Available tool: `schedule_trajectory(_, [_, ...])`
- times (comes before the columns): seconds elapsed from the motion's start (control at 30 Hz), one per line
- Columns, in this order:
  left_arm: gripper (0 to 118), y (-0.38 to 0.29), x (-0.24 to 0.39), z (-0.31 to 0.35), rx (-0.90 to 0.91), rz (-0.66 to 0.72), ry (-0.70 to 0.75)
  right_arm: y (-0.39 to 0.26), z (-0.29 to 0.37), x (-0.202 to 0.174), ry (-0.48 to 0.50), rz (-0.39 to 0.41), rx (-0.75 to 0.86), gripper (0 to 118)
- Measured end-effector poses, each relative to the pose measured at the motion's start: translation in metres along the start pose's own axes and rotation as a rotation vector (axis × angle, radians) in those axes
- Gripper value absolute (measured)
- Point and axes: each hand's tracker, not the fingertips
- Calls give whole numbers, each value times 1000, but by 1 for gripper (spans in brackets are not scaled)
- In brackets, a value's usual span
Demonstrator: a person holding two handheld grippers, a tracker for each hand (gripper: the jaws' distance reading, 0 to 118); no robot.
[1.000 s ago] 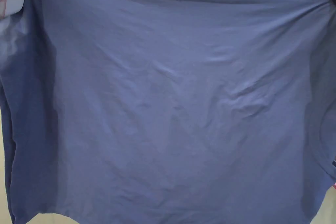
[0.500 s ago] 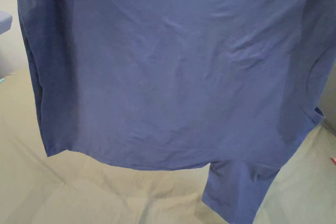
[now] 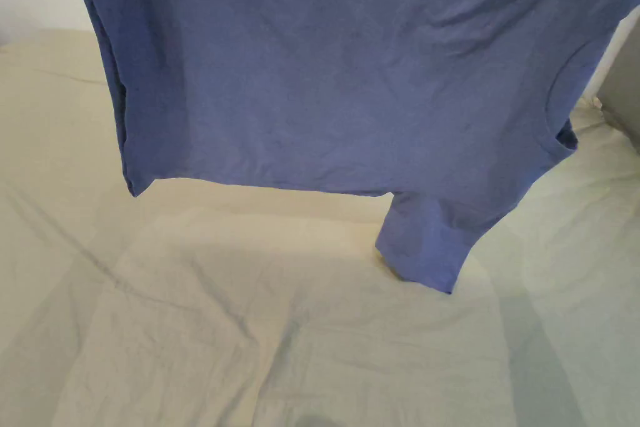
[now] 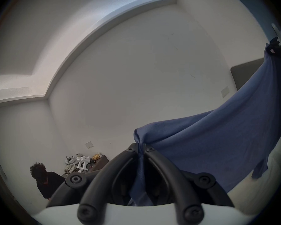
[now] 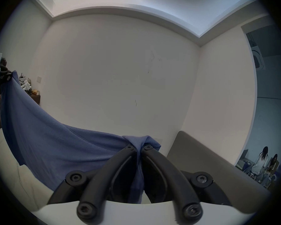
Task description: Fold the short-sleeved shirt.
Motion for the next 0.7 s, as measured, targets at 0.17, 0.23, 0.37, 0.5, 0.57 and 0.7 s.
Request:
schedule_trajectory(0.17, [2, -58, 31, -8, -43, -18, -48, -62, -11, -20, 48, -7, -87, 5])
schedule_trajectory(0.23, [2, -86, 46, -4, -74, -15, -82, -93, -9, -29, 78, -3, -128, 5])
schedule_trajectory(0.37, [2, -145, 71, 14, -136, -40, -128, -149, 16, -45, 121, 15, -185, 5])
schedule_trajectory(0.5, [2, -208, 92, 64, -211, -94, -191, -206, 66, -58, 179, 51, -248, 5])
schedule_trajectory(0.57, [2, -239, 101, 102, -254, -94, -225, -233, 102, -64, 223, 50, -278, 5])
schedule_trajectory(0.7, [2, -300, 115, 177, -353, -123, -298, -291, 168, -63, 300, 60, -371, 5])
